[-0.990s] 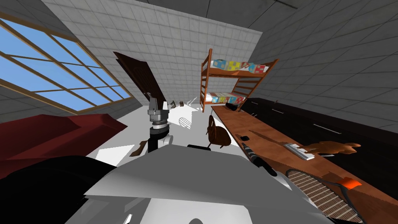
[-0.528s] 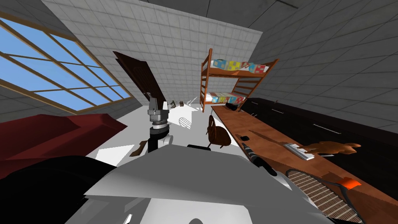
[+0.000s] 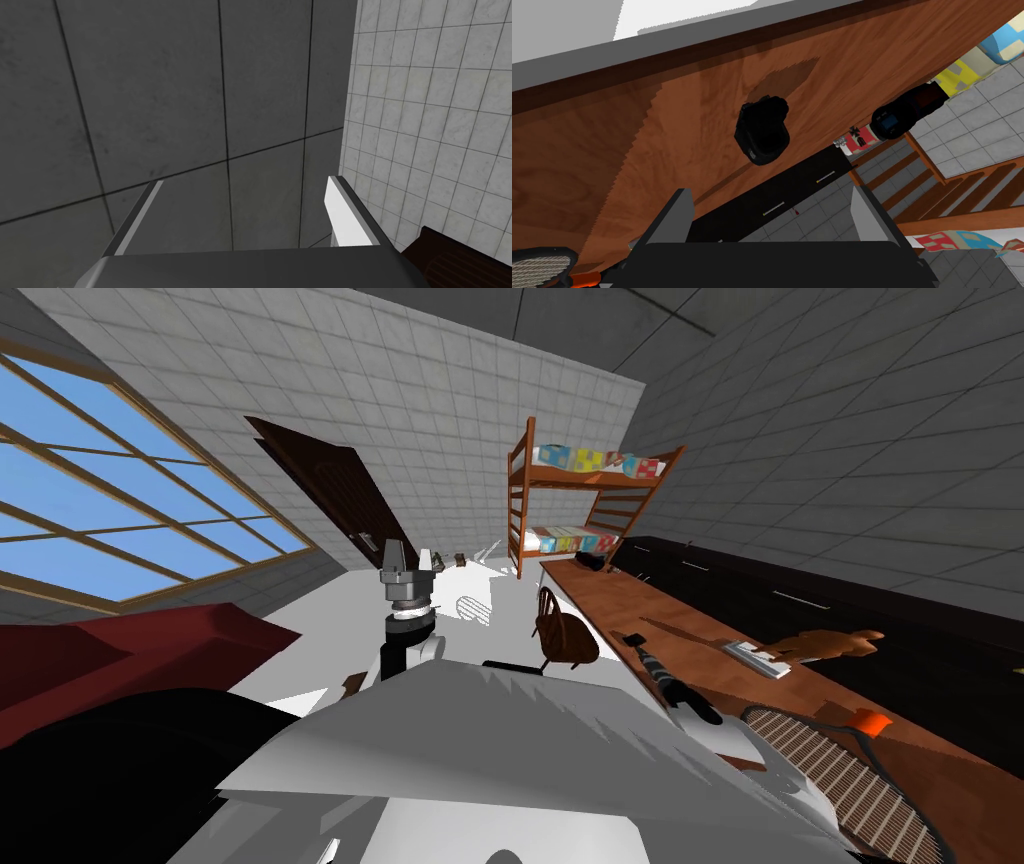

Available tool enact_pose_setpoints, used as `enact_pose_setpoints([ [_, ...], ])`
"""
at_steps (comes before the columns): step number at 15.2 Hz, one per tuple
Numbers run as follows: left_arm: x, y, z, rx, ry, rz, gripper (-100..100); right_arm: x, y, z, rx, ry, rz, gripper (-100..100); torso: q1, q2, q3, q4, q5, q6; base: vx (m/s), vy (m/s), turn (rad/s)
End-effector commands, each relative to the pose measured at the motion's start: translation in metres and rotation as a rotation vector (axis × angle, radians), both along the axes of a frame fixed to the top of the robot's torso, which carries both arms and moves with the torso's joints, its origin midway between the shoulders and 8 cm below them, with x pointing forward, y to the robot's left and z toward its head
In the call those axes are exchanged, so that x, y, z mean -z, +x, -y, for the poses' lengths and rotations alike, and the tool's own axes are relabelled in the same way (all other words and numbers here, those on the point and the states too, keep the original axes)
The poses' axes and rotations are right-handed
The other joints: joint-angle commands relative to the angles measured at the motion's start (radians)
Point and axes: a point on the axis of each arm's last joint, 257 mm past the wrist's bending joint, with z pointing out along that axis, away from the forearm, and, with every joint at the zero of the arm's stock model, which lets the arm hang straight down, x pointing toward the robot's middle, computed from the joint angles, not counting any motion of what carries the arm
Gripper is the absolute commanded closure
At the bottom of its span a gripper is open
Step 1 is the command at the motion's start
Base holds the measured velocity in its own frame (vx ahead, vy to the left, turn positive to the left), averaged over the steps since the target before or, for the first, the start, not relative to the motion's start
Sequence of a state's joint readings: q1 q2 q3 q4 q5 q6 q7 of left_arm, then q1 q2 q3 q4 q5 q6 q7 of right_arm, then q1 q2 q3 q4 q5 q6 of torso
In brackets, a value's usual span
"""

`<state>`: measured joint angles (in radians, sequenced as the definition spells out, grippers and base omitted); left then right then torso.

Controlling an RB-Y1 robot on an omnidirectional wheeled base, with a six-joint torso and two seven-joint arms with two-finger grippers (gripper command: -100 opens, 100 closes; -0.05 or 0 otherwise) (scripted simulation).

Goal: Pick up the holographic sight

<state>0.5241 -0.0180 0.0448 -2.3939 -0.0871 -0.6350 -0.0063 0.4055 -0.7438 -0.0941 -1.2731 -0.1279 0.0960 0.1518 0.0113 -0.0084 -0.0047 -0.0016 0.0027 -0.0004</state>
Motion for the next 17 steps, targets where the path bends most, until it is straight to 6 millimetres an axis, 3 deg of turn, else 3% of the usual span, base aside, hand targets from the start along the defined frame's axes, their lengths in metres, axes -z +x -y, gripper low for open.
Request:
enact_pose_setpoints([
  [1,0.000,0.000,0.000,0.000,0.000,0.000,0,-0.008,0.002,0.013,0.016,-0.025,0.000,-100,0.000,0.000,0.000,0.000,0.000,0.000,0.156,0.156,-0.080],
  [5,0.000,0.000,0.000,0.000,0.000,0.000,0,-0.007,-0.014,0.037,0.059,-0.070,-0.056,-100,-0.002,-0.006,-0.003,-0.001,0.000,0.000,0.185,0.139,-0.063],
  [7,0.000,0.000,0.000,0.000,0.000,0.000,0,0.005,-0.034,0.047,0.083,-0.085,-0.111,-100,-0.005,-0.007,-0.004,-0.002,-0.001,0.000,0.199,0.066,0.049],
  [11,0.000,0.000,0.000,0.000,0.000,0.000,0,0.027,-0.075,0.060,0.122,-0.103,-0.219,-100,-0.013,-0.006,-0.004,-0.002,-0.003,0.000,0.176,-0.012,0.074],
  [15,0.000,0.000,0.000,0.000,0.000,0.000,0,0.054,-0.135,0.074,0.171,-0.120,-0.364,-100,-0.018,-0.008,-0.005,-0.002,-0.004,0.000,0.214,-0.060,0.098],
  [16,0.000,0.000,0.000,0.000,0.001,0.000,0,0.054,-0.135,0.074,0.171,-0.120,-0.364,-100,-0.019,-0.010,-0.006,-0.002,-0.004,0.000,0.195,-0.070,0.078],
  [17,0.000,0.000,0.000,0.000,0.001,0.000,0,0.060,-0.152,0.078,0.183,-0.125,-0.403,-100,-0.018,-0.008,-0.005,-0.002,-0.004,0.000,0.156,-0.059,0.063],
])
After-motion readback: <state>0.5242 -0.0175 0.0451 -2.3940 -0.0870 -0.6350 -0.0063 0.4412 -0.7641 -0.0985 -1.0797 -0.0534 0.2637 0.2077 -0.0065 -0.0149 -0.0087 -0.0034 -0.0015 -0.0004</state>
